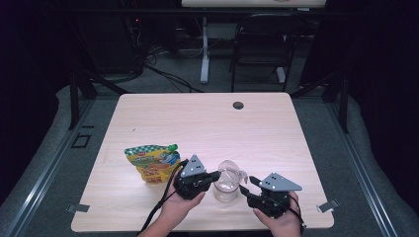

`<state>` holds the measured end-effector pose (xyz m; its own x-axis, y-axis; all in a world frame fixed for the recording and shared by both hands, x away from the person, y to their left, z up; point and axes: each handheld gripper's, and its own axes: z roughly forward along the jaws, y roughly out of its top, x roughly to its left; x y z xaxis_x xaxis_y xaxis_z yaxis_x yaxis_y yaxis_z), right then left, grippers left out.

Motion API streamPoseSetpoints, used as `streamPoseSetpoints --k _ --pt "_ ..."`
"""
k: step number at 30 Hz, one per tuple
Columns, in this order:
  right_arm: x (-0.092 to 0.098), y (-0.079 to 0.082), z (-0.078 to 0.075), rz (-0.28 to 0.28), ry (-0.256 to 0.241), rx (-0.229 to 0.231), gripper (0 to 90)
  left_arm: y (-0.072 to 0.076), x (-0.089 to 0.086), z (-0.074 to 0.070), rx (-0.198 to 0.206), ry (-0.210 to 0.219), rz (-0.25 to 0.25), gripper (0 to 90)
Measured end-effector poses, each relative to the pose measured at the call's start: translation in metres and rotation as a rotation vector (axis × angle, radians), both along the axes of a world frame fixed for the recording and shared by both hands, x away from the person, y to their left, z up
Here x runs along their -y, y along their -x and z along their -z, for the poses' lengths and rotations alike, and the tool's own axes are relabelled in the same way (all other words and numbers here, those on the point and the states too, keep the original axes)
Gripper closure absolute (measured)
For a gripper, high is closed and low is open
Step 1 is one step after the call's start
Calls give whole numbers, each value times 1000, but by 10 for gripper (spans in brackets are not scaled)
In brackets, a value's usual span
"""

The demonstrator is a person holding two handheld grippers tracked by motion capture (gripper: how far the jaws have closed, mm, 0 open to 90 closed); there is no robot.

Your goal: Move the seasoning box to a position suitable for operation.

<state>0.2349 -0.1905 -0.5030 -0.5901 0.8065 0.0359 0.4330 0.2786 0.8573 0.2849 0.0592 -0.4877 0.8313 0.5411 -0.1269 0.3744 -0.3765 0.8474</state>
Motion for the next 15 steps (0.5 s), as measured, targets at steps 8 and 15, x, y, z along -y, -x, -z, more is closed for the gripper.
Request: streamPoseSetpoints --k 8,15 --pt "-8 -1 3 -15 22 18 505 0 0 -1 3 -4 -2 900" --pt "-16 -2 6 -17 37 62 506 1 -2 -1 8 5 -15 900"
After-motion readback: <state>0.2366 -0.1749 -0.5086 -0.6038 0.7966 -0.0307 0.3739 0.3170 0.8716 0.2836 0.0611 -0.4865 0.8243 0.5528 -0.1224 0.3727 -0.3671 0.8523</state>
